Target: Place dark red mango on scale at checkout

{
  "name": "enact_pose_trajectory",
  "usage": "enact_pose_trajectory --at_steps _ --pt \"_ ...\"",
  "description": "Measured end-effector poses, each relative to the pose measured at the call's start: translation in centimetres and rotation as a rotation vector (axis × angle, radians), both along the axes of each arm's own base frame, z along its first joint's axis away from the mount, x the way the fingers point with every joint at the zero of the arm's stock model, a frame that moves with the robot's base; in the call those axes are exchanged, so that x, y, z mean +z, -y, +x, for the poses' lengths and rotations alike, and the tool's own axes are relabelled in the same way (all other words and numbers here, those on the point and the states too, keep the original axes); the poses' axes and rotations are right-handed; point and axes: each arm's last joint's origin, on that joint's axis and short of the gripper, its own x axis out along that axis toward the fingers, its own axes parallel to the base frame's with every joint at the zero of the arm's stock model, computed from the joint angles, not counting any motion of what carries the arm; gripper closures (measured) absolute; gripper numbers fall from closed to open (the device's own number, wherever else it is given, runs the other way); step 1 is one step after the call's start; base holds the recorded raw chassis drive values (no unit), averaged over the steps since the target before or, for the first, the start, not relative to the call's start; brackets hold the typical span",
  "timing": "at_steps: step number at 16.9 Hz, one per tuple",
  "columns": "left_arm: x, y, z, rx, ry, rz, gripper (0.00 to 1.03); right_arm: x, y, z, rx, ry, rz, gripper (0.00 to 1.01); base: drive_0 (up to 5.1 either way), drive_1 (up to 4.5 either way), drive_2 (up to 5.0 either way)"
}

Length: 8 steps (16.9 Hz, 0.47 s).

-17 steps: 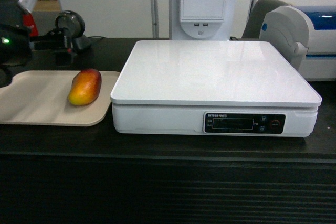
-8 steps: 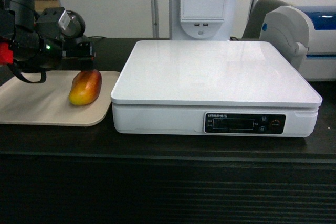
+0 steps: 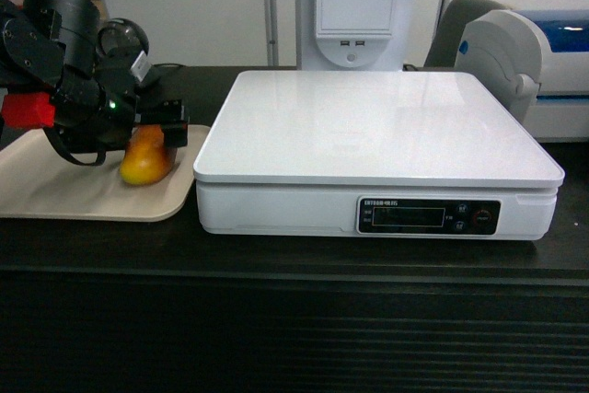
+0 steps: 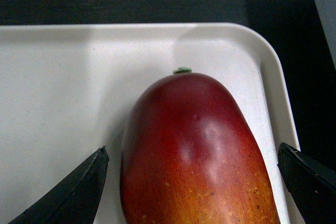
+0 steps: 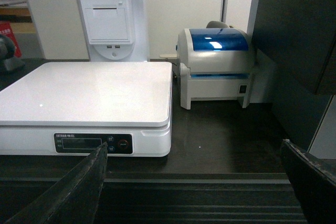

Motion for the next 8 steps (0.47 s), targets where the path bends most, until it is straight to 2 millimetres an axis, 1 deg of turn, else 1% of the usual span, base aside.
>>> enact_pose_trajectory --at_steps 3,4,5,6,8 --pt "-1.2 0.2 -0.1 0.000 -0.048 0.018 0.05 0.0 0.0 0.0 0.000 0.000 0.000 0.03 0.0 0.00 0.0" --pt "-1.2 0.3 -0.1 -0.007 -0.046 0.034 0.05 0.0 0.0 0.0 0.000 0.000 0.000 0.03 0.0 0.00 0.0" --pt "-1.4 0.3 -0.2 -0.011 -0.047 0.041 0.12 0.0 0.0 0.0 0.000 0.000 0.000 0.03 0.0 0.00 0.0" --pt "-1.7 0.4 -0.4 -0.021 -0.048 0.052 0.23 0.0 0.0 0.0 0.000 0.000 0.000 0.03 0.0 0.00 0.0" --pt "-1.7 0.4 -0.4 -0.022 -0.048 0.058 0.26 0.0 0.0 0.0 0.000 0.000 0.000 0.03 0.0 0.00 0.0"
